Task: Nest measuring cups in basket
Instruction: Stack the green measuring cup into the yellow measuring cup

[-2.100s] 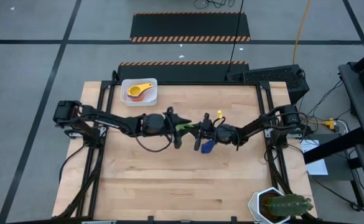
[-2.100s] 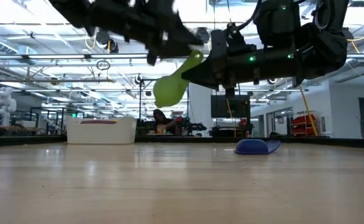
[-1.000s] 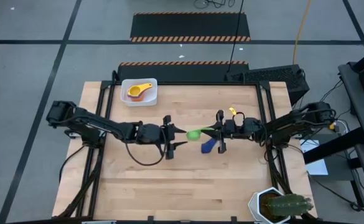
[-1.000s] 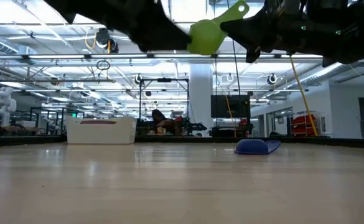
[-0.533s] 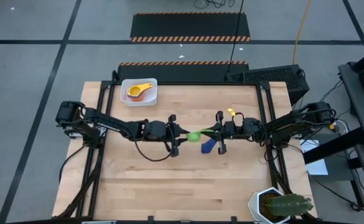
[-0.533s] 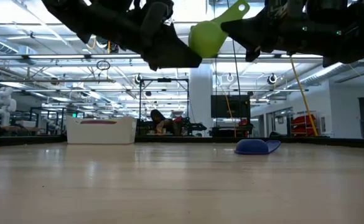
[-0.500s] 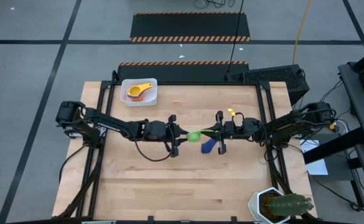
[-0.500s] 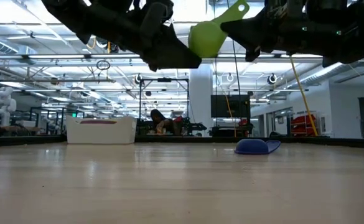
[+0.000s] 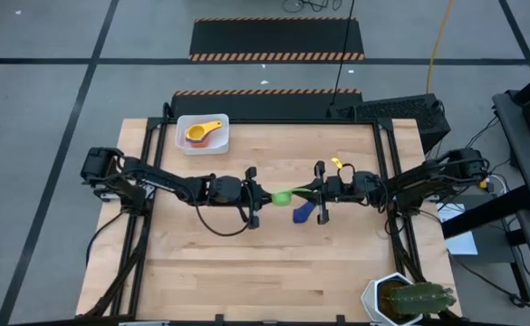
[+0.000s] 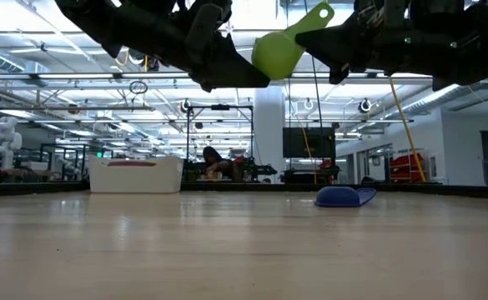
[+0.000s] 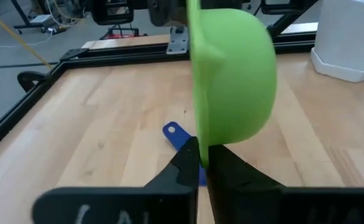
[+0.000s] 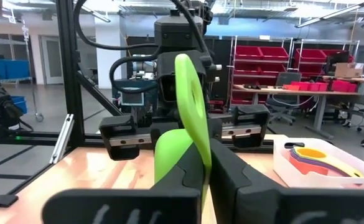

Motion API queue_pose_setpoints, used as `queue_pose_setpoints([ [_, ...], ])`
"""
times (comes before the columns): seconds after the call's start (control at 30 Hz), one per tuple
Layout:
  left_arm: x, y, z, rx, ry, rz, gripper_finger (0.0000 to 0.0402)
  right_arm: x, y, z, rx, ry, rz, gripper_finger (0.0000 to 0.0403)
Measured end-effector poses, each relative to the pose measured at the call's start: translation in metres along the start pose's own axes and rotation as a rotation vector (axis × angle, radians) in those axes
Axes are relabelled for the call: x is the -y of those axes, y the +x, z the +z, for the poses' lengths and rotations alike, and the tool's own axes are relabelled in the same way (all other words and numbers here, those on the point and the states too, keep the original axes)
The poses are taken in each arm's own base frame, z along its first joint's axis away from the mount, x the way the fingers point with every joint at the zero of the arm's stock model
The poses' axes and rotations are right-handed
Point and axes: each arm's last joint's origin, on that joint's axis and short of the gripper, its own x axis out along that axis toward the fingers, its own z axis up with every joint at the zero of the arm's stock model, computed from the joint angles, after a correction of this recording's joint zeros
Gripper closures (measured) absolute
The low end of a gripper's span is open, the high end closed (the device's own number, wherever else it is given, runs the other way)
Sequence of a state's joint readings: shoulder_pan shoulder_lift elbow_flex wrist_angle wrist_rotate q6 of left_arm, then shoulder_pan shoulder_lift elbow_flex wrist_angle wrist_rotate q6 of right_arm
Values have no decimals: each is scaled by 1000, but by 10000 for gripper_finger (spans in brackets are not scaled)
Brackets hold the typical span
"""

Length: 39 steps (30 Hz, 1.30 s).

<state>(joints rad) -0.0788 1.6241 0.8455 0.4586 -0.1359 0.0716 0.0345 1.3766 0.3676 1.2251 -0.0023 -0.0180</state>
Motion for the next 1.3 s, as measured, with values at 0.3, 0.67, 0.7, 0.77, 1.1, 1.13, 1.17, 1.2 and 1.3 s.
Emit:
queue_pose_setpoints([
  [0.3,-1,-5,1,-26,18,21,393,0,0,-1,-12,12,-6,386],
  [0.67,-7,-47,19,-163,175,250,393,1,0,-4,-37,29,-81,263],
  [0.7,-5,-49,17,-195,207,279,393,-1,0,-4,-38,15,-99,255],
  [0.77,0,-52,13,-258,276,322,395,-5,0,-4,-42,-28,-131,243],
  [1.1,21,-58,6,-348,487,388,395,-34,31,5,-381,-409,-292,230],
  [1.13,21,-58,5,-351,490,386,395,-36,32,6,-388,-420,-310,231],
  [1.17,21,-58,5,-352,492,385,395,-38,33,8,-381,-431,-311,231],
  [1.2,21,-58,5,-351,491,385,395,-40,33,10,-368,-439,-302,231],
  [1.3,21,-58,5,-350,489,385,392,-46,33,12,-353,-482,-280,235],
])
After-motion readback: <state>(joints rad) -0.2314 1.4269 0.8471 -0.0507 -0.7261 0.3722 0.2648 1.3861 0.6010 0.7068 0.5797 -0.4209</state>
